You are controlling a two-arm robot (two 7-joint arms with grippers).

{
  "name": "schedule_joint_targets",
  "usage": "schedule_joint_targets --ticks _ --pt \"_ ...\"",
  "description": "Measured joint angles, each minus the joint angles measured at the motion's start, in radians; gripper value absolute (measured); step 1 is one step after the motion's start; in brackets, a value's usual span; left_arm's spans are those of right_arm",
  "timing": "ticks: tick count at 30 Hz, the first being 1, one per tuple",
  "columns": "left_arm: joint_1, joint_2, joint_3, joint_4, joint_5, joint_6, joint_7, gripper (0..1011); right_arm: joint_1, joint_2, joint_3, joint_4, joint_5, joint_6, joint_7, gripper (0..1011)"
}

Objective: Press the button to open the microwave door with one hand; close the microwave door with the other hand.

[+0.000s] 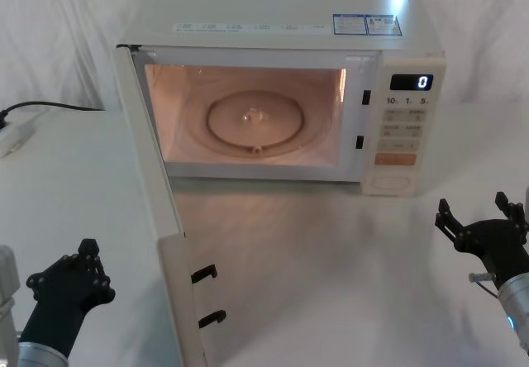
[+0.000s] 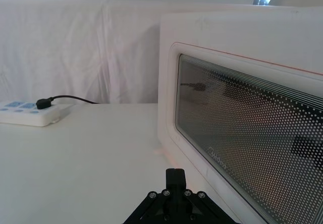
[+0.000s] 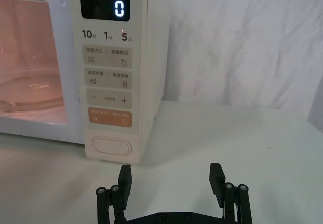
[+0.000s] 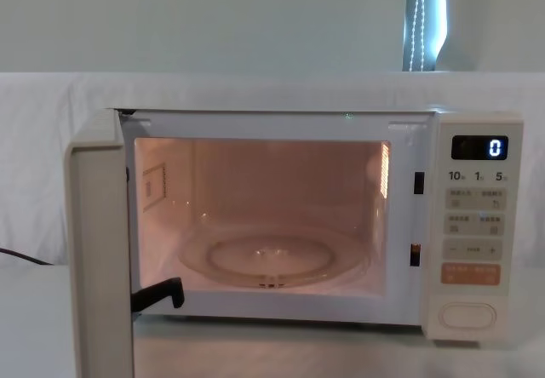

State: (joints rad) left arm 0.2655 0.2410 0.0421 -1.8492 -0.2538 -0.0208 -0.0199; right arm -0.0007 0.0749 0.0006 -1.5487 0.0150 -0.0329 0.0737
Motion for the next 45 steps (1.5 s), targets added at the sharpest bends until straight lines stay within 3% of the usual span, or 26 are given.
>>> schedule_joint_targets --ticks 7,16,21,23,28,35,45 --pt "0.018 -0.01 -0.025 -0.02 -0.008 0.012 -0.026 0 0.0 0.0 0.0 0.0 0.0 0.0 0.0 1002" --pt "0.055 -0.008 -0.082 -0.072 -0.068 0.047 -0.094 0 0.0 0.0 0.0 0.0 0.0 0.0 0.0 1002" --pt "0.066 0.01 -0.109 -0.096 -0.114 0.066 -0.137 0 0.0 0.0 0.0 0.0 0.0 0.0 0.0 1002" --pt "0.071 0.033 -0.132 -0.117 -0.166 0.085 -0.175 0 0.0 0.0 0.0 0.0 0.0 0.0 0.0 1002" --pt "0.066 0.067 -0.147 -0.132 -0.228 0.105 -0.221 0 0.0 0.0 0.0 0.0 0.0 0.0 0.0 1002" --pt "0.018 0.111 -0.127 -0.137 -0.314 0.141 -0.29 0 0.0 0.0 0.0 0.0 0.0 0.0 0.0 1002" --pt "-0.07 0.15 -0.042 -0.121 -0.338 0.177 -0.321 0 0.0 0.0 0.0 0.0 0.0 0.0 0.0 1002"
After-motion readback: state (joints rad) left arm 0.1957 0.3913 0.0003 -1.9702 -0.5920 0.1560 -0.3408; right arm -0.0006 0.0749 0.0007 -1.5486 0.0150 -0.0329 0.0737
